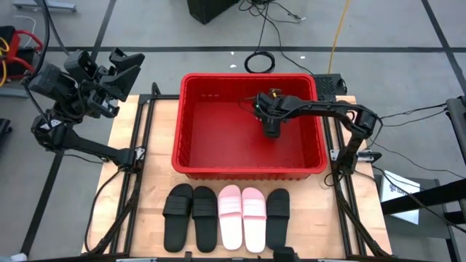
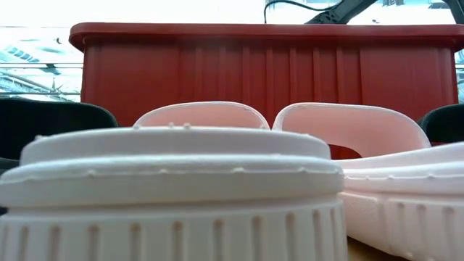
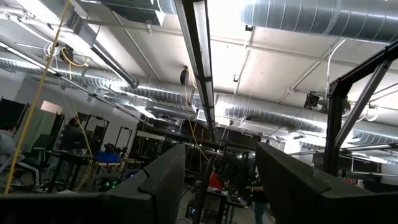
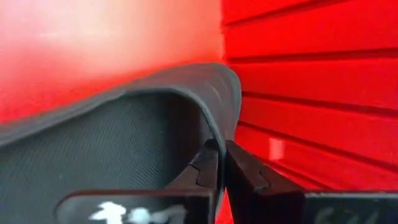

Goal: Pick and place slides into bin
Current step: Put the black slide into the red bin

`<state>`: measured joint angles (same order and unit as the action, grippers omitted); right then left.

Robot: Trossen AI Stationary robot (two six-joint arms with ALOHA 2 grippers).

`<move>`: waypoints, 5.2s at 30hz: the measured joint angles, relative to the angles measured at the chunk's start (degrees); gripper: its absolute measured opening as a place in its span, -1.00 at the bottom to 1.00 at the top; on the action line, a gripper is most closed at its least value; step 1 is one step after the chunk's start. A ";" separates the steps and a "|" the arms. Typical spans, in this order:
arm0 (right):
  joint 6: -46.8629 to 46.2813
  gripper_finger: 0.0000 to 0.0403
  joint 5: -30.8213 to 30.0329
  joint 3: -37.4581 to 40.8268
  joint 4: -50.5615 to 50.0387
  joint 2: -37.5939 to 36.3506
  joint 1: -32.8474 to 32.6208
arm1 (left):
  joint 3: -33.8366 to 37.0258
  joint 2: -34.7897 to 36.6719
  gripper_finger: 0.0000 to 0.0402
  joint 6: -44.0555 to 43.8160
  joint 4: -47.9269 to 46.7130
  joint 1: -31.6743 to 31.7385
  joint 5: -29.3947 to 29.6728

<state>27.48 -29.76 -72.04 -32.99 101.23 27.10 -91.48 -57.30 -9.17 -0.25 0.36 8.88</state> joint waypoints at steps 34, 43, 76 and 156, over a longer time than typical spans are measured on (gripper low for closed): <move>-8.30 -0.94 8.27 7.80 6.48 -2.36 0.39 | 0.00 0.00 0.01 -0.02 0.02 0.00 0.13; -11.77 -0.93 10.17 7.77 6.55 -2.36 0.40 | 0.00 0.00 0.01 -0.10 0.02 -0.01 0.11; -10.12 -0.39 7.96 7.77 1.95 -7.67 0.28 | 0.00 -0.02 0.01 0.19 -1.14 -0.02 -1.52; -15.82 -0.38 14.91 12.59 5.79 -13.12 -0.10 | 0.00 -0.02 0.01 0.17 -1.75 -0.02 -1.49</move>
<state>11.66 -14.85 -59.45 -27.20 88.11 27.00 -91.48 -57.32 -8.99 -2.00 0.34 7.40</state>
